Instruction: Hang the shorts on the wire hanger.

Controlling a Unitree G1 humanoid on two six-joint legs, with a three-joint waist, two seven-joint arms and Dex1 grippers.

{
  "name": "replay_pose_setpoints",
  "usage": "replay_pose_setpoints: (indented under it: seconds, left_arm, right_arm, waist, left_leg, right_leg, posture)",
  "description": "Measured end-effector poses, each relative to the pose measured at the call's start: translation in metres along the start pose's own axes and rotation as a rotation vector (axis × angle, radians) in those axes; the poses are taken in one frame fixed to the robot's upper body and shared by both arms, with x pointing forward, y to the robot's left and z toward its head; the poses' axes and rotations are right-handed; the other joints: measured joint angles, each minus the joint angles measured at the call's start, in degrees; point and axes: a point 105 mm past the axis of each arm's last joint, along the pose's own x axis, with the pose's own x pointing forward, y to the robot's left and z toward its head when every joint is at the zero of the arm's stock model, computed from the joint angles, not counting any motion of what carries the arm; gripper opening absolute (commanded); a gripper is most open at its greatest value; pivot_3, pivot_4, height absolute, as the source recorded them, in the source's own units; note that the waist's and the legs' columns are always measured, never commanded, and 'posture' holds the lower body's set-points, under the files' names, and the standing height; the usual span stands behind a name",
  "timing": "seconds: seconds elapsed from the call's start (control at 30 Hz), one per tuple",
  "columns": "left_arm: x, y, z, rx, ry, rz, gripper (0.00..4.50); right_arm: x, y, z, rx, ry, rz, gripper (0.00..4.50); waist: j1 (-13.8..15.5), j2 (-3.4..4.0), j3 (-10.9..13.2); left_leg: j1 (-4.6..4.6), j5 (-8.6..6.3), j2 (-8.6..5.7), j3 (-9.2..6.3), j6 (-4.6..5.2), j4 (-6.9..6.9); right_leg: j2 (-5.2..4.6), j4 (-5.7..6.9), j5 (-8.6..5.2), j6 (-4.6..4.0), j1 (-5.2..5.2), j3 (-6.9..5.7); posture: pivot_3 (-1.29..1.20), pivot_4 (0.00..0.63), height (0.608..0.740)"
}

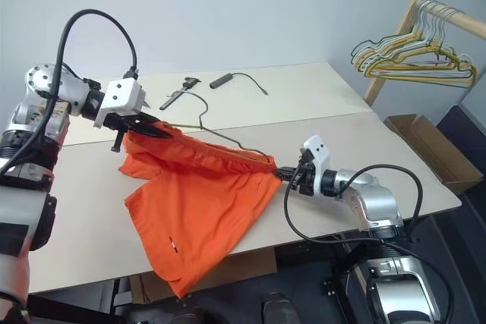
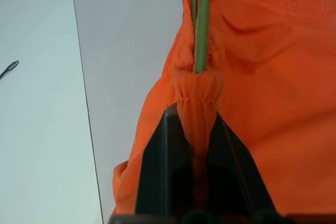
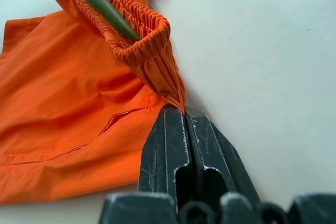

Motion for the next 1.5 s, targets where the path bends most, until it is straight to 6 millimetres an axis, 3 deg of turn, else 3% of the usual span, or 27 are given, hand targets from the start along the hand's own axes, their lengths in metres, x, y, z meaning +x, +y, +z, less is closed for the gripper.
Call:
replay_pose_setpoints:
  seconds: [0.1,0.27,0.47,0.57,0.77,1.13,1.23,1.4,1.5]
  left_arm:
    - [0.002,0.001,-0.003,-0.001,0.021,0.004,0.00]
    - [0.002,0.001,-0.003,0.019,0.038,0.003,0.00]
    - [0.006,0.008,0.002,0.036,0.021,0.057,0.00]
    - [0.006,0.013,0.005,0.042,0.016,0.090,0.00]
    - [0.006,0.016,0.006,0.044,0.013,0.119,0.00]
    - [0.016,0.011,0.008,0.052,-0.018,0.103,0.00]
    - [0.018,0.011,0.012,0.050,-0.041,0.103,0.00]
    - [0.018,0.011,0.014,0.048,-0.053,0.111,0.00]
    - [0.019,0.009,0.011,0.036,-0.053,0.106,0.00]
  right_arm:
    - [-0.005,0.000,0.002,-0.084,0.020,0.001,0.03]
    - [-0.018,0.004,0.025,-0.308,0.039,0.007,0.03]
    - [-0.024,0.016,0.084,-0.675,0.058,0.000,0.03]
    - [-0.019,0.021,0.101,-0.785,0.062,-0.020,0.03]
    - [-0.010,0.025,0.098,-0.898,0.105,-0.004,0.03]
    - [0.004,0.040,0.104,-0.937,0.037,0.035,0.03]
    - [0.007,0.044,0.108,-0.942,0.018,0.044,0.66]
    - [0.014,0.044,0.098,-0.949,0.050,0.064,2.29]
    - [0.019,0.038,0.091,-0.897,0.064,0.049,2.29]
  waist:
    - [0.0,0.00,0.0]
    - [0.1,0.00,0.0]
    - [0.0,0.00,0.0]
    - [0.0,0.00,0.0]
    - [0.2,0.00,0.0]
    - [0.0,0.00,0.0]
    - [0.0,0.00,0.0]
    - [0.0,0.00,0.0]
    - [-0.1,0.00,0.0]
  left_leg:
    - [-0.01,0.00,0.00,0.00,0.00,0.00]
    - [-0.03,0.00,0.00,0.01,0.00,0.03]
    - [0.00,-0.01,0.03,0.02,0.01,0.03]
    - [-0.02,-0.01,0.02,0.04,0.01,0.03]
    - [-0.07,-0.01,0.00,0.08,0.02,0.06]
    - [-0.04,-0.01,0.02,0.05,0.02,0.07]
    - [-0.04,-0.02,0.01,0.03,0.02,0.08]
    - [-0.04,-0.01,0.01,0.04,0.02,0.08]
    - [-0.03,-0.01,0.01,0.04,0.02,0.08]
  right_leg:
    - [0.00,0.00,0.00,0.00,-0.01,0.00]
    - [-0.01,0.00,0.00,0.01,-0.03,0.00]
    - [0.01,0.03,-0.01,0.01,-0.04,0.00]
    - [0.00,0.00,-0.01,0.01,-0.04,0.00]
    - [-0.03,0.00,-0.01,0.01,-0.05,-0.01]
    - [-0.02,0.03,-0.01,0.01,-0.05,0.00]
    - [-0.02,0.03,-0.01,0.01,-0.04,-0.01]
    - [-0.02,0.03,-0.01,0.01,-0.03,0.00]
    - [-0.02,0.04,0.00,0.01,-0.03,-0.01]
  posture:
    - [-0.06,0.000,0.740]
    - [-0.07,0.000,0.740]
    - [-0.07,0.000,0.740]
    - [-0.07,0.000,0.740]
    - [-0.06,0.000,0.740]
    - [-0.07,0.000,0.740]
    - [-0.07,0.000,0.740]
    - [-0.07,0.000,0.740]
    - [-0.07,0.000,0.740]
